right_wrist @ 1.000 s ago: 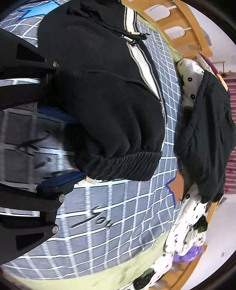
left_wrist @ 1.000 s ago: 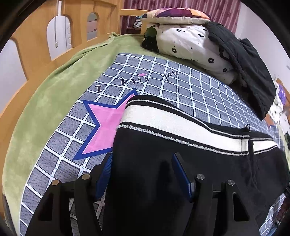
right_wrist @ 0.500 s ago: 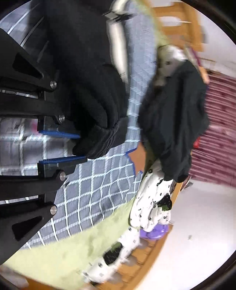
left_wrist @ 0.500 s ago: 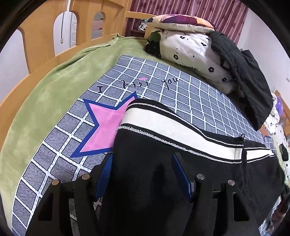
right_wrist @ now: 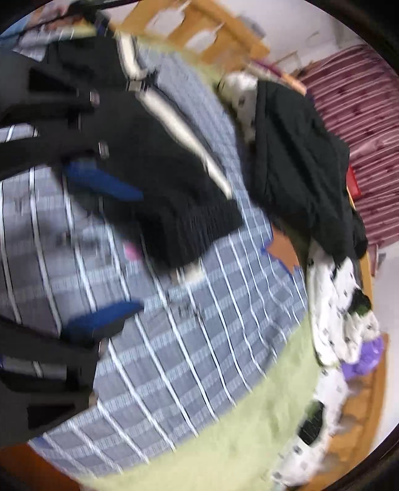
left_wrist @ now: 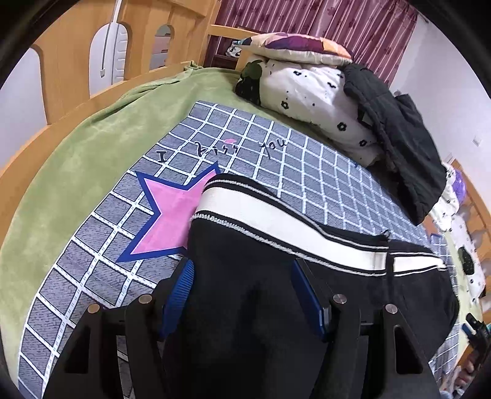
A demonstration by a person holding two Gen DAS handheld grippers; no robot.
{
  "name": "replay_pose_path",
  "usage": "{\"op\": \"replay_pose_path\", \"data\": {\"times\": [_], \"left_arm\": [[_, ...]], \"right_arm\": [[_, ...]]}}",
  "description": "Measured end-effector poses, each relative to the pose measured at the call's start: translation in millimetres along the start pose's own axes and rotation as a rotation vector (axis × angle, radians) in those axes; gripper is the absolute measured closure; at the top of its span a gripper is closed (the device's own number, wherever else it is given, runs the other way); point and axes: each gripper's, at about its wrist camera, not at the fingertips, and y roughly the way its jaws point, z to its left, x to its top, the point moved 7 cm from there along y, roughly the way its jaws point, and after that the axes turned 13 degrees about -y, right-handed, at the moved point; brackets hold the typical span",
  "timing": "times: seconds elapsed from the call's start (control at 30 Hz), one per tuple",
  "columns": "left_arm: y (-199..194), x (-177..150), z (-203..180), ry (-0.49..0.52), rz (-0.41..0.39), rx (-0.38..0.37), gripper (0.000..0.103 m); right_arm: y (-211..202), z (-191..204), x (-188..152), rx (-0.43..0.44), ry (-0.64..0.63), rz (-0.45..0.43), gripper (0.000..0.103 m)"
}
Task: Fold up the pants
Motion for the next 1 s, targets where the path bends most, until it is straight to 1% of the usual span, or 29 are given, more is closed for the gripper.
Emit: {"op": "replay_pose_path", "data": {"times": [0.03, 0.1, 0.13, 0.17, 0.27, 0.33, 0.37, 0.4, 0.43, 0.47, 0.5, 0.53, 0.57, 0.6, 0.63, 0.67, 0.7, 0.73, 0.77, 0.8, 0.83, 0.87, 0.93, 1.0], "left_arm": [[-3.0, 0.3, -2.4, 0.0, 0.001, -0.031, 0.04], [-8.0, 0.5, -7.9, 0.005, -0.001, -0.071, 0.04], [-9.7, -0.1, -10.0, 0.011, -0.007, -0.079, 0.04], [-10.6, -1.1, -12.7, 0.022, -0.011, -0.085, 0.039], [-5.2, -6.6, -19.6, 0.055, 0.005, -0.089, 0.039], [1.4, -10.8, -21.9, 0.062, 0.03, -0.09, 0.039], [3.8, -12.3, -22.6, 0.066, 0.039, -0.089, 0.039], [6.7, -14.1, -23.5, 0.071, 0.048, -0.086, 0.039], [8.8, -15.8, -23.9, 0.076, 0.052, -0.08, 0.039], [10.6, -17.5, -24.6, 0.082, 0.054, -0.075, 0.039], [10.9, -18.9, -24.8, 0.086, 0.053, -0.074, 0.039], [11.4, -19.7, -25.2, 0.09, 0.053, -0.072, 0.039], [11.9, -20.3, -25.7, 0.093, 0.055, -0.071, 0.039], [12.5, -20.9, -26.3, 0.095, 0.058, -0.071, 0.039], [13.2, -21.4, -26.5, 0.095, 0.062, -0.072, 0.039], [14.6, -22.3, -26.3, 0.093, 0.07, -0.071, 0.039], [16.0, -23.4, -25.8, 0.091, 0.078, -0.069, 0.039], [16.9, -24.5, -25.3, 0.089, 0.086, -0.064, 0.039], [16.5, -25.0, -24.8, 0.089, 0.089, -0.062, 0.039], [13.8, -25.8, -25.3, 0.088, 0.089, -0.065, 0.039], [11.5, -26.8, -26.8, 0.09, 0.091, -0.073, 0.039], [8.7, -29.6, -29.7, 0.097, 0.098, -0.087, 0.039], [6.6, -40.6, -38.7, 0.134, 0.126, -0.104, 0.039], [8.0, -55.3, -50.2, 0.176, 0.149, -0.113, 0.039]], "right_arm": [[4.1, 4.8, 0.3, 0.04, 0.03, -0.005, 0.018], [21.2, 11.8, -0.9, 0.08, 0.096, 0.014, 0.018], [34.5, 13.4, -1.6, 0.111, 0.139, 0.036, 0.018], [45.5, 16.9, -2.4, 0.125, 0.162, 0.051, 0.018], [81.3, 14.9, -4.1, 0.119, 0.222, 0.114, 0.019], [98.5, 13.9, -0.2, 0.148, 0.276, 0.107, 0.02], [102.7, 11.9, 3.4, 0.147, 0.289, 0.095, 0.022], [105.7, 8.8, 8.4, 0.129, 0.295, 0.082, 0.027], [104.8, 5.7, 17.0, 0.088, 0.286, 0.051, 0.046], [99.1, 3.5, 25.1, 0.065, 0.266, 0.006, 0.049], [88.1, 4.3, 35.4, 0.078, 0.232, -0.073, 0.06], [72.0, 8.3, 45.8, 0.098, 0.179, -0.162, 0.061], [61.2, 12.9, 51.5, 0.109, 0.13, -0.209, 0.061], [49.7, 20.2, 53.5, 0.088, 0.063, -0.25, 0.062], [48.4, 25.5, 51.0, 0.047, 0.009, -0.249, 0.06], [53.6, 27.7, 47.4, 0.004, -0.039, -0.222, 0.057], [68.9, 26.1, 37.8, -0.048, -0.089, -0.139, 0.053], [80.8, 20.6, 30.0, -0.069, -0.092, -0.064, 0.051], [94.0, 11.2, 17.3, -0.066, -0.052, 0.031, 0.049], [97.5, 2.6, 9.5, -0.034, 0.017, 0.067, 0.044], [90.0, -4.1, 7.4, -0.004, 0.077, 0.054, 0.043], [81.9, -6.3, 7.7, 0.003, 0.096, 0.047, 0.043], [65.2, -1.8, 5.4, -0.008, 0.073, 0.037, 0.043], [48.8, 8.7, 5.0, -0.101, -0.01, 0.003, 0.043]]}}
